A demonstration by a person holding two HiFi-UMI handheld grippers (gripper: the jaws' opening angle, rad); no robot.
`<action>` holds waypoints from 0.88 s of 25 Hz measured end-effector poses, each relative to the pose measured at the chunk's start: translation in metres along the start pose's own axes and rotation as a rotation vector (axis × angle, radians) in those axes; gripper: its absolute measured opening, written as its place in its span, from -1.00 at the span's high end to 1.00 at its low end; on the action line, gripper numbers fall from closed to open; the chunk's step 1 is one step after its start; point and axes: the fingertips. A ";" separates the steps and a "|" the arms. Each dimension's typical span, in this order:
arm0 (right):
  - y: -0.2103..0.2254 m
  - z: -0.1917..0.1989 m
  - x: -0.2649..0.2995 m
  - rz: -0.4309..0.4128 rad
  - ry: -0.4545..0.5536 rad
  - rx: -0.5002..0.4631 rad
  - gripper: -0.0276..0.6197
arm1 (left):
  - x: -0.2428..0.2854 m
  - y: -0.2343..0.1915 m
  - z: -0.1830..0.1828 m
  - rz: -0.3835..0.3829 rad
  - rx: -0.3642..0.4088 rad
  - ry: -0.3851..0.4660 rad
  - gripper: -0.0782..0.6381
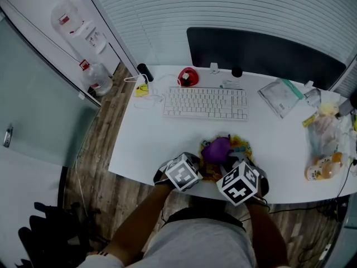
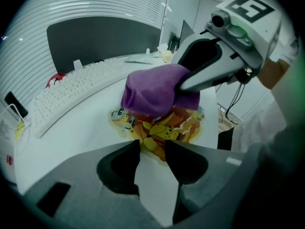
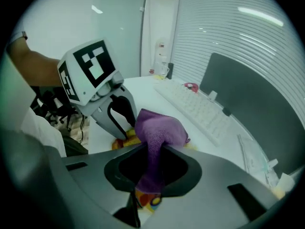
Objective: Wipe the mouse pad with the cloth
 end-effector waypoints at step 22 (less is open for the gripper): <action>0.035 0.083 -0.001 0.117 -0.178 0.053 0.70 | 0.002 0.004 0.001 0.032 -0.006 0.033 0.30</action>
Point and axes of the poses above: the fingertips, and each gripper's own axes: x forward along the fingers, y to its right, z out of its underside, and after that the axes turned 13 degrees about x, right-handed
